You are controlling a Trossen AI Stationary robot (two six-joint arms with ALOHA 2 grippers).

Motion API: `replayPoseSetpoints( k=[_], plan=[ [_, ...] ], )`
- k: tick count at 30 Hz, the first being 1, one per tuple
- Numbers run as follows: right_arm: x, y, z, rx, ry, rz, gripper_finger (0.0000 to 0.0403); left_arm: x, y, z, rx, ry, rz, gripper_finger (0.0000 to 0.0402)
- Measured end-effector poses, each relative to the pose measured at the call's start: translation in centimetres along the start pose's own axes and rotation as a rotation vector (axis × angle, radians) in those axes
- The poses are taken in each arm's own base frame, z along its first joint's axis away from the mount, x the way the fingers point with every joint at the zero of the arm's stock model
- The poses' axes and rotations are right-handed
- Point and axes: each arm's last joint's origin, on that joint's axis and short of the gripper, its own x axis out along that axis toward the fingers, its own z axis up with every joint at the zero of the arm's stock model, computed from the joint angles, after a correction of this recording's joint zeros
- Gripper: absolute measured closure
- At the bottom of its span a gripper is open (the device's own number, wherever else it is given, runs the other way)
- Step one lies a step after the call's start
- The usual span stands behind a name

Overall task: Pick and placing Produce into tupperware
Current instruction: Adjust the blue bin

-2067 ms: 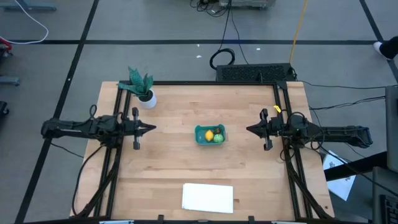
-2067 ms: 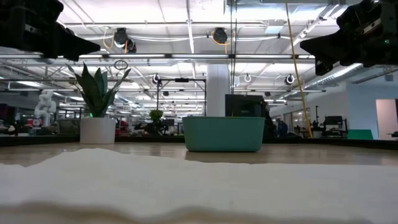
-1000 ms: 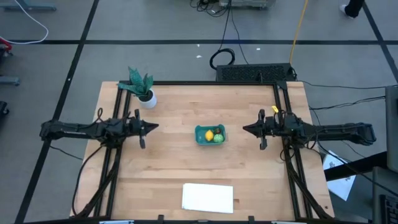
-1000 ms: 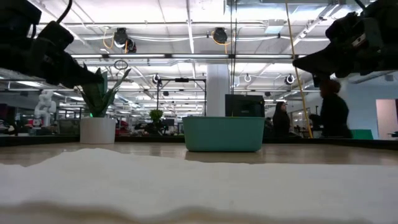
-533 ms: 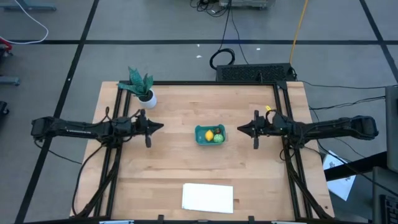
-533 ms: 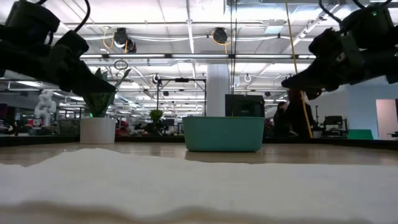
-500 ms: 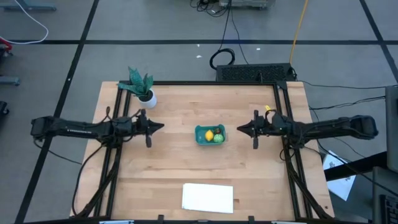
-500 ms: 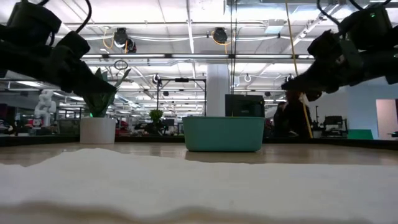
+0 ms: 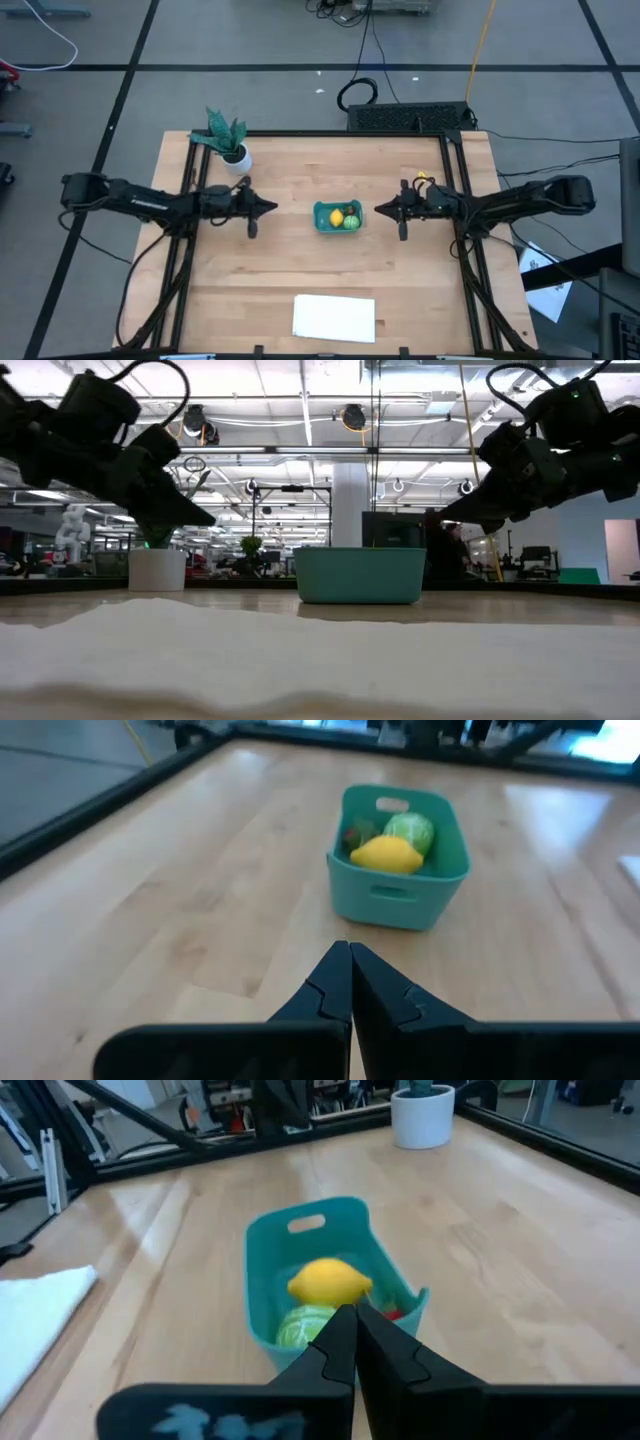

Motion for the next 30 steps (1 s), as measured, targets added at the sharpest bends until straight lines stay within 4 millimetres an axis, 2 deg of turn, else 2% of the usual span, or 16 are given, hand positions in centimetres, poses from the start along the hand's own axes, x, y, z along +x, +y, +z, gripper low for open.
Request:
replayPoseSetpoints(
  k=[8, 17, 23, 30],
  plan=[
    [1.5, -0.1, 0.1, 0.003, 0.057, -0.010, 0.0403, 3.1, -0.4, 0.7, 0.023, 0.048, -0.056, 0.0401],
    [1.7, -1.1, -0.4, 0.063, 0.092, -0.071, 0.0403, 5.4, -0.5, 0.7, 0.000, 0.096, -0.079, 0.0401],
    [1.9, -1.2, -1.0, 0.083, 0.127, -0.079, 0.0403, 7.4, -0.6, 0.6, -0.020, 0.138, -0.075, 0.0401],
    [2.1, -1.4, -1.4, 0.121, 0.150, -0.120, 0.0403, 8.8, -0.7, 0.5, -0.023, 0.162, -0.079, 0.0401]
  ],
)
